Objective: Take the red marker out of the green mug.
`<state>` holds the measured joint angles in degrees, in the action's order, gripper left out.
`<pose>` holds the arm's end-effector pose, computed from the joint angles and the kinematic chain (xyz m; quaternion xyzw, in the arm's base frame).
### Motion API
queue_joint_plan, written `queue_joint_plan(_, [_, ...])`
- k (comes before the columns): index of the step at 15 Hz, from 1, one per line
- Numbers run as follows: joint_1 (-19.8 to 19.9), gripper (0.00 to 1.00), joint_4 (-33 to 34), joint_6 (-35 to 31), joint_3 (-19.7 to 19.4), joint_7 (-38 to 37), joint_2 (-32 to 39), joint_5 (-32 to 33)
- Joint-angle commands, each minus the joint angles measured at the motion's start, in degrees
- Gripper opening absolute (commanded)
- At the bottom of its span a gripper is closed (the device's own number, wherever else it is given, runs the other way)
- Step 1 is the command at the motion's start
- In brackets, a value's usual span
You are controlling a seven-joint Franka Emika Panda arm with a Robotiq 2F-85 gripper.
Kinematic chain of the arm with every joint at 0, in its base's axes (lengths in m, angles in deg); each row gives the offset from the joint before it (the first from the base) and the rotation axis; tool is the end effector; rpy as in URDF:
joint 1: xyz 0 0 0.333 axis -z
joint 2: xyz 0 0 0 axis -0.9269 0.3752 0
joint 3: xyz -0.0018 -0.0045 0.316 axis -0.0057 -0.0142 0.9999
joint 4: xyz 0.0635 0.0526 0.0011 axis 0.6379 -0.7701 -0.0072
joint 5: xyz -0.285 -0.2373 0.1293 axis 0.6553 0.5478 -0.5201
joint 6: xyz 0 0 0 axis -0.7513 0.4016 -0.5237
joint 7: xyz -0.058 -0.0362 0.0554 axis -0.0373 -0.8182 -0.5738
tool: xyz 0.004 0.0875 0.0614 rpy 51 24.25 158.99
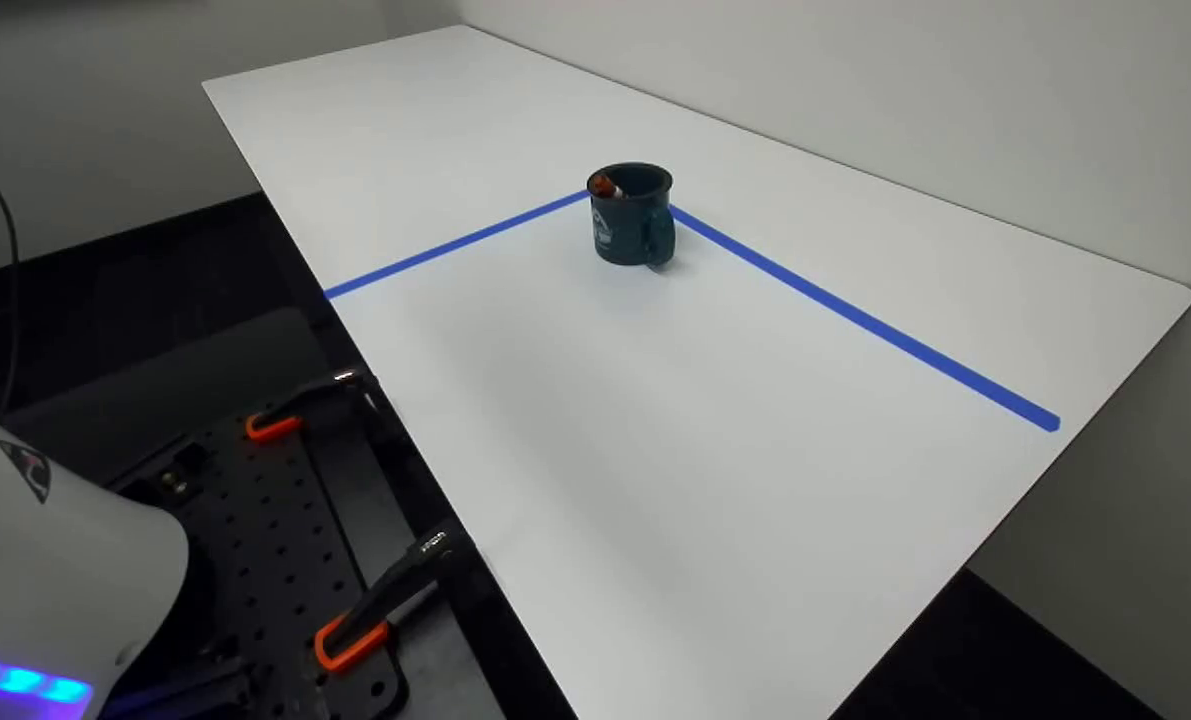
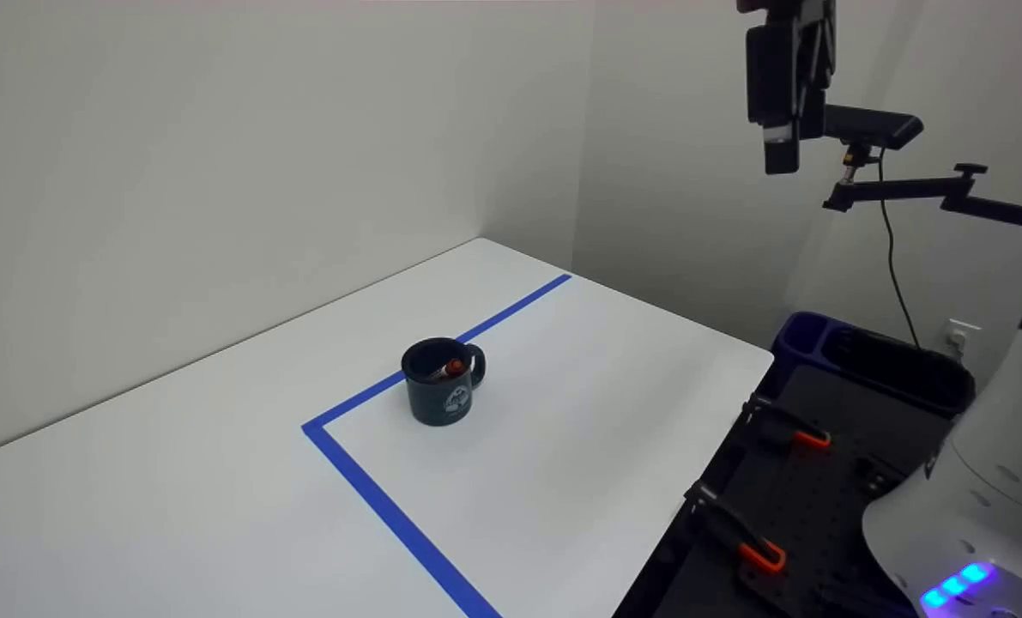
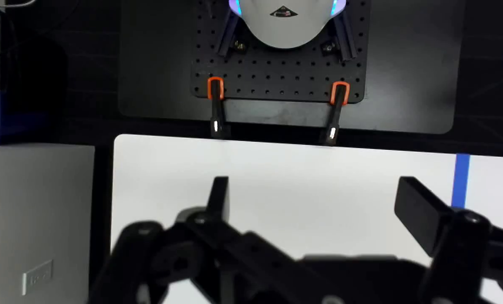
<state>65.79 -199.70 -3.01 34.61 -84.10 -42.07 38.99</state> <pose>0.2896 0.0466 0.5146 0.9891 0.0210 -0.1351 0.0555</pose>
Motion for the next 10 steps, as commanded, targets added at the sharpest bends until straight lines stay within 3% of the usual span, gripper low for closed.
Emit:
queue_joint_plan(1, [-0.7,1.0,2.0,-1.7,-0.9,1.6,3.3,0.8])
queue_joint_plan(6, [-1.6,1.0,10.4,-6.9,-0.3,5.4,17.3,1.4])
queue_joint_plan(10, [-3.0,1.0,18.5,-13.5,0.8,3.4,31.1,-1.1])
